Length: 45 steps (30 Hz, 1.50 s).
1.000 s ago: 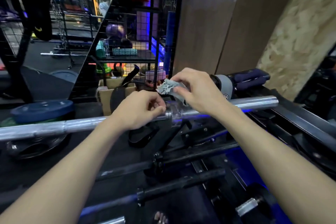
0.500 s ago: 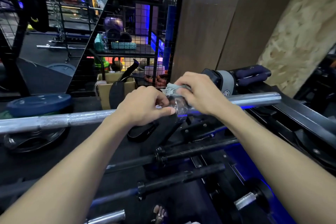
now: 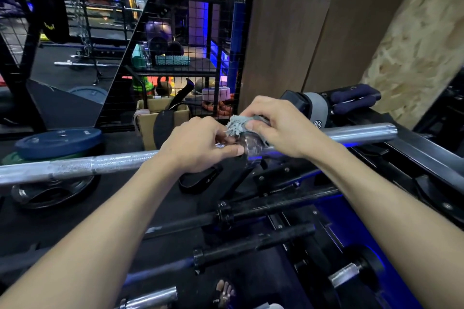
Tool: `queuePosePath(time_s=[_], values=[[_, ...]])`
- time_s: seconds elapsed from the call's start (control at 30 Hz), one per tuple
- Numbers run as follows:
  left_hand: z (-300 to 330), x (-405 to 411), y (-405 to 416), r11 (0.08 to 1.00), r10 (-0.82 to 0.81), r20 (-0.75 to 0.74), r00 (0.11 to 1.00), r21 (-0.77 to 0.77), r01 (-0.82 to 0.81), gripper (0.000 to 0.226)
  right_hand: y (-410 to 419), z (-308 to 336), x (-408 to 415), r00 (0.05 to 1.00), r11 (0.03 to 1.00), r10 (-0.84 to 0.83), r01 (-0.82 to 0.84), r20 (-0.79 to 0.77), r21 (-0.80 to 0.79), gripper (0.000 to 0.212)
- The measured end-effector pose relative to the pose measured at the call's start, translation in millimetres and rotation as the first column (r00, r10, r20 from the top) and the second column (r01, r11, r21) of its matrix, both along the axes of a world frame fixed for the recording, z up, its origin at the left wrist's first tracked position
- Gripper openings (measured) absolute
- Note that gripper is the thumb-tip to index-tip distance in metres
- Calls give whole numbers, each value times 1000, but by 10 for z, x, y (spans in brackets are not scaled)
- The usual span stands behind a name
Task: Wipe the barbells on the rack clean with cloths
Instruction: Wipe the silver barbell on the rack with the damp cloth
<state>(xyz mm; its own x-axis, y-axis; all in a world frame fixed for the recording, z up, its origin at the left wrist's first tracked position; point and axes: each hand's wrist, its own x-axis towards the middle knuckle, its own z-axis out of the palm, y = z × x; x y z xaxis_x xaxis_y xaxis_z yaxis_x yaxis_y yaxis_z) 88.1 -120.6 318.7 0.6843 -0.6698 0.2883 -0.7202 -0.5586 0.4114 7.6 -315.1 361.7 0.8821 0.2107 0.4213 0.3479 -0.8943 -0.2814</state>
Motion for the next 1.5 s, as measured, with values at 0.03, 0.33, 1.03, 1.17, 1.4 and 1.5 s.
queuePosePath(time_s=[0.03, 0.33, 1.03, 1.17, 1.4, 1.5], values=[[4, 3, 7, 1000, -2, 4, 1000, 7, 2, 25, 8, -24, -58, 1000, 1000, 6, -7, 10, 24, 13], [-27, 66, 13, 999, -31, 2, 1000, -7, 31, 53, -14, -269, -757, 997, 994, 33, -41, 76, 97, 11], [56, -51, 2, 999, 3, -22, 1000, 39, -2, 31, 145, -283, -128, 970, 996, -72, 56, 234, 74, 16], [29, -52, -6, 999, 33, -15, 999, 44, -32, 26, 157, -358, -278, 970, 990, -86, 58, 225, 130, 17], [-3, -7, -9, 998, 20, -9, 1000, -55, -21, 37, 7, -362, -606, 952, 963, -169, 105, 254, 248, 14], [-14, -29, -2, 997, 2, 12, 1000, -80, -1, 36, -69, -149, -508, 909, 935, -282, 187, 308, 302, 15]])
